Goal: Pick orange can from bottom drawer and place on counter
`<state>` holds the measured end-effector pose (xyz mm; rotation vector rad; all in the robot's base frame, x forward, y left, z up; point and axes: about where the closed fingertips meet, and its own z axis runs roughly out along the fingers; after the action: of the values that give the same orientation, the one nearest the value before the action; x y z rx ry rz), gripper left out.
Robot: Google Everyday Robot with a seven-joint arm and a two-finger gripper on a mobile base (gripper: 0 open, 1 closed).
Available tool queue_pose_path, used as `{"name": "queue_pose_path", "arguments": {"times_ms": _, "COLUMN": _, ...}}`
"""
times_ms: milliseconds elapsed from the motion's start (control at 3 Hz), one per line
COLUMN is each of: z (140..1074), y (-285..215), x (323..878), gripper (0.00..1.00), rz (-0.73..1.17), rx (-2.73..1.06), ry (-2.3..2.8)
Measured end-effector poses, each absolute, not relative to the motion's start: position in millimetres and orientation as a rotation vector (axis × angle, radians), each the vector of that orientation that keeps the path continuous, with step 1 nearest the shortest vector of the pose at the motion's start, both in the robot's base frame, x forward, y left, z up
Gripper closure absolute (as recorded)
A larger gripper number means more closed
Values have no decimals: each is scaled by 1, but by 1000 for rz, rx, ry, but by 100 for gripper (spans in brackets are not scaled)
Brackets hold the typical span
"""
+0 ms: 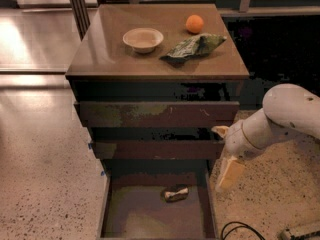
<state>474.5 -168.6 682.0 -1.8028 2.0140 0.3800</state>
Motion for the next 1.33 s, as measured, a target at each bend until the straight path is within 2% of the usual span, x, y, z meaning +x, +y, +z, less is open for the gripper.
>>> {"name": "queue_pose_path", "arguments": {"times_ms": 667, "z": 603, "y": -142, "x": 469, "gripper": 0, "rz": 484, "rx": -1878, "ry": 2015}}
{"name": "queue_pose_path", "arguments": {"times_ms": 1333, "z": 595, "y": -142, "x": 467, "gripper": 0, "rz": 501, "rx": -1868, "ry": 2006}}
